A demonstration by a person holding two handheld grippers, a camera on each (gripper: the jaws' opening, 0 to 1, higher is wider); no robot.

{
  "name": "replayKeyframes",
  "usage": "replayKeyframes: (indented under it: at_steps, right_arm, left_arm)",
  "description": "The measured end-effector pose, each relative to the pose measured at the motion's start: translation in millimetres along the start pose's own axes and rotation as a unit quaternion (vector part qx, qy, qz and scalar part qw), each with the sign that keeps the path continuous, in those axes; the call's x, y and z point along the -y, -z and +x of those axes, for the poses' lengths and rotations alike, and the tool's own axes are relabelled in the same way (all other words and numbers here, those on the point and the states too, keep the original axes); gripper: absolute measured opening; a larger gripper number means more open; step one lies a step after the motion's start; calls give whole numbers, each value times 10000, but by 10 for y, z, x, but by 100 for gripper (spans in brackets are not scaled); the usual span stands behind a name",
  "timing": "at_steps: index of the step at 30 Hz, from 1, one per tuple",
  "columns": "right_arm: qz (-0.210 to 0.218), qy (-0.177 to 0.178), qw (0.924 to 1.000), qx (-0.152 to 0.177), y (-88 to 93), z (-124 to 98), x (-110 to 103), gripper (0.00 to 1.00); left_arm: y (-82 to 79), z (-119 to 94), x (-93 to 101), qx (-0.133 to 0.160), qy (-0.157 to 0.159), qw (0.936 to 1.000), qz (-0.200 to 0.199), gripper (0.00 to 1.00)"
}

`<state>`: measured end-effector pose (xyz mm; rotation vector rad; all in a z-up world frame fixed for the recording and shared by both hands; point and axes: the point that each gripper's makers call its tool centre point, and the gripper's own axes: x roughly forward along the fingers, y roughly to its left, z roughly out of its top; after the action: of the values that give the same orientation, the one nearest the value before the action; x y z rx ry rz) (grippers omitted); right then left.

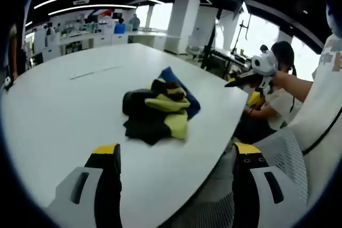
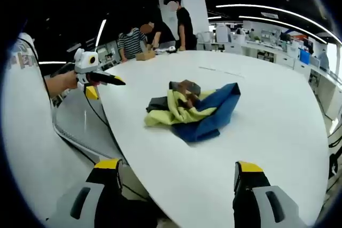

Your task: Fold the garment on the visible template until the final outline fits inside the template.

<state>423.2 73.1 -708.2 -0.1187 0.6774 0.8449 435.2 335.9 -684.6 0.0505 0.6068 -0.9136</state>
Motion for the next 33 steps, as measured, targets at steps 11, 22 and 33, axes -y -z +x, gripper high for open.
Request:
replayKeyframes:
  at_steps: [11,22,33]
  right_arm:
    - [14,12,10000,-49,49,-8,-27,85]
    - [-3,15,10000,-71,74,4,-96,85]
    - [-1,35,10000,-36,64,-1,-97,85]
  left_arm:
    - [-2,-4,15,12,13,10000,18,82]
    - [53,-19,26,4,14,10000,21,82]
    - [41,-21,47,39,37,10000,30,82]
